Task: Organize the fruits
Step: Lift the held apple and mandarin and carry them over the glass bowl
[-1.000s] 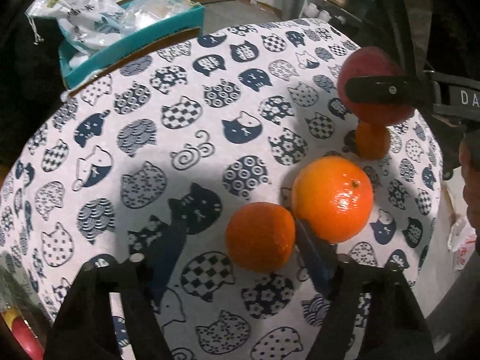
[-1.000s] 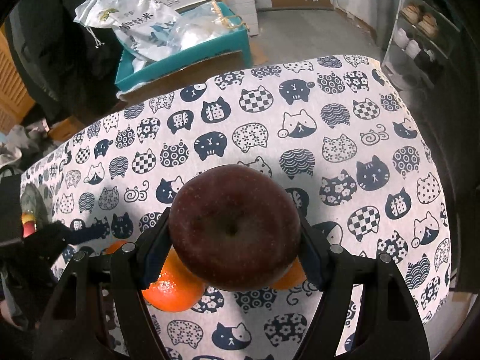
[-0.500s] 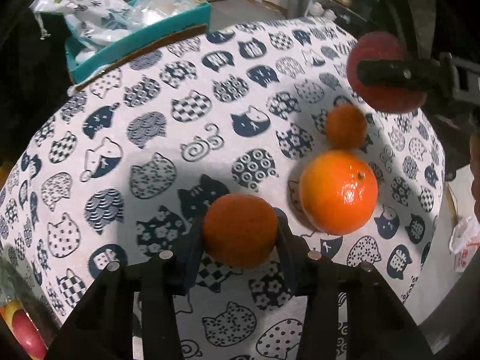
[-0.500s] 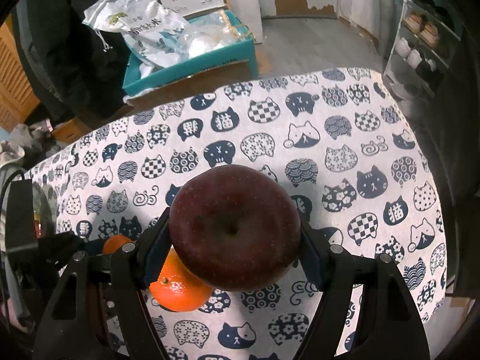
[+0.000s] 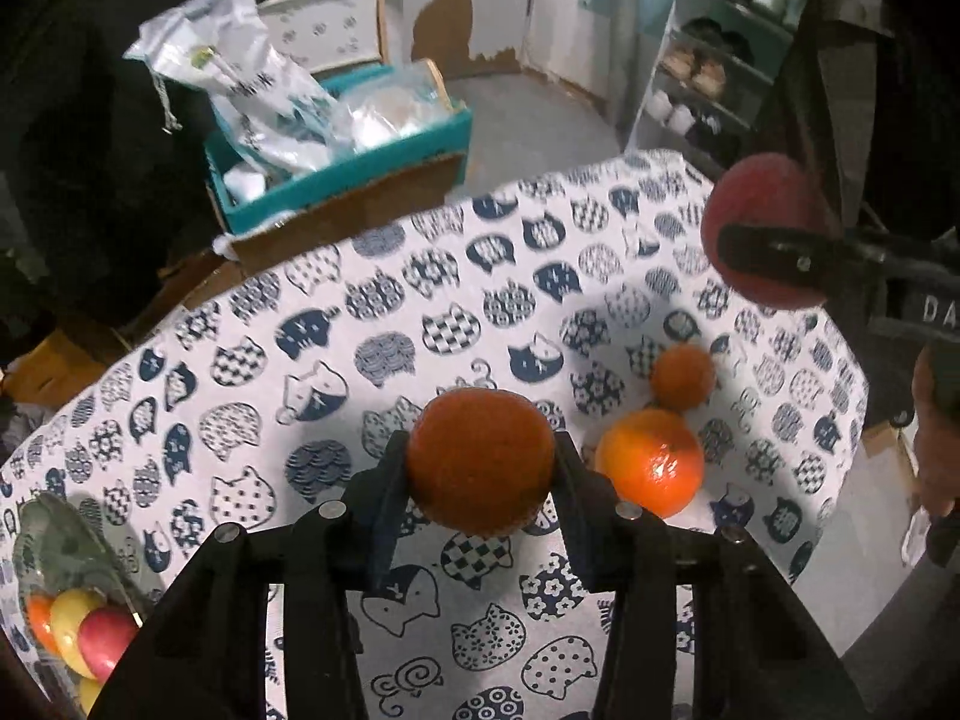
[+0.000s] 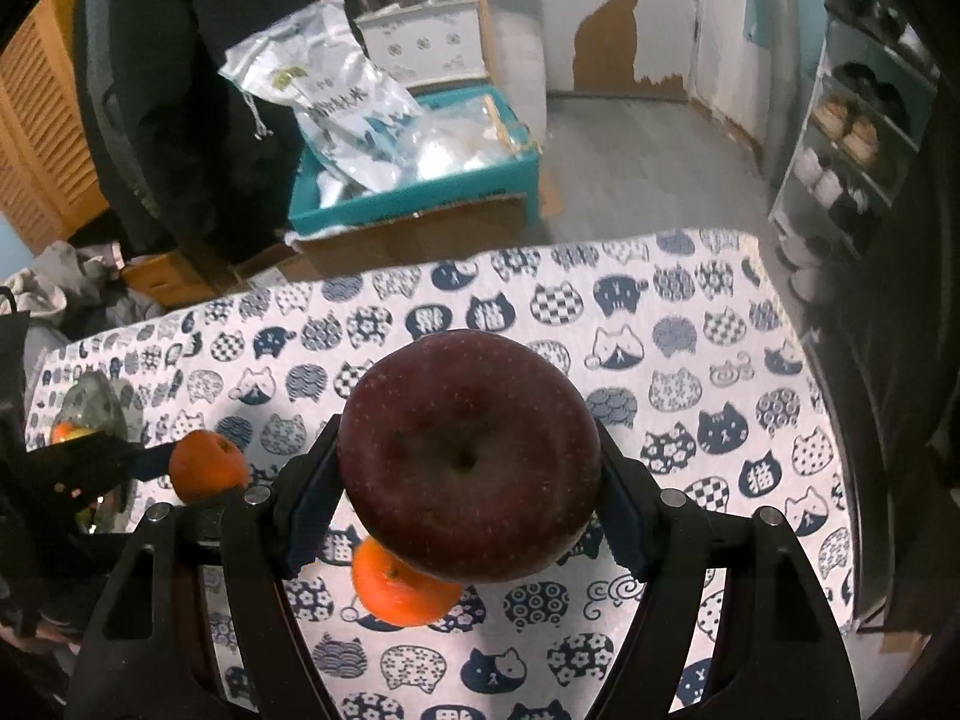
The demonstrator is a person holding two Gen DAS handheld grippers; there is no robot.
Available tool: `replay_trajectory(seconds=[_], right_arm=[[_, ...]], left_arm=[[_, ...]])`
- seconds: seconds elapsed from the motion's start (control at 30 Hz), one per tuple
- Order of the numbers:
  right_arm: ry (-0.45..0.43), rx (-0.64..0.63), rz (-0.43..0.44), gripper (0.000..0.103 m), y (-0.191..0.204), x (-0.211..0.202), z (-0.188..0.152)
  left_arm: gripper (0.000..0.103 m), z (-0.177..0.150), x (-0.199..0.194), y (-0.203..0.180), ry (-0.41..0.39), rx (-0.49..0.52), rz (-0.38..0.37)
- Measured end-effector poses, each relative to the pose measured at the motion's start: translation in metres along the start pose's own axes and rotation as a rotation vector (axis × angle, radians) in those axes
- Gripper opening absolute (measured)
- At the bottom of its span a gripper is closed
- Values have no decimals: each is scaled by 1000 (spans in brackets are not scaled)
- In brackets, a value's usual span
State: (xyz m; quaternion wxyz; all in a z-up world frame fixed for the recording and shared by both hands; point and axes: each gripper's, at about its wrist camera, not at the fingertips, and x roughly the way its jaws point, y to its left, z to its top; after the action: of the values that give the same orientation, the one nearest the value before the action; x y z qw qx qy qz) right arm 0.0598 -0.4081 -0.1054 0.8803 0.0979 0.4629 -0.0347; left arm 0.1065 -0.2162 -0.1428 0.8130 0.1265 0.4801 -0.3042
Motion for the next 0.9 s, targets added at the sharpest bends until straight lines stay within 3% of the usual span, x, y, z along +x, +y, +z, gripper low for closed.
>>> replay_trajectory(seconds=[0.5, 0.9], right_arm=[[-114, -60, 58, 75, 40, -51, 19], [-167, -106, 96, 75, 70, -80, 25]], left_arm=[[46, 5, -77, 11, -150, -15, 63], [46, 0, -120, 24, -225, -49, 76]])
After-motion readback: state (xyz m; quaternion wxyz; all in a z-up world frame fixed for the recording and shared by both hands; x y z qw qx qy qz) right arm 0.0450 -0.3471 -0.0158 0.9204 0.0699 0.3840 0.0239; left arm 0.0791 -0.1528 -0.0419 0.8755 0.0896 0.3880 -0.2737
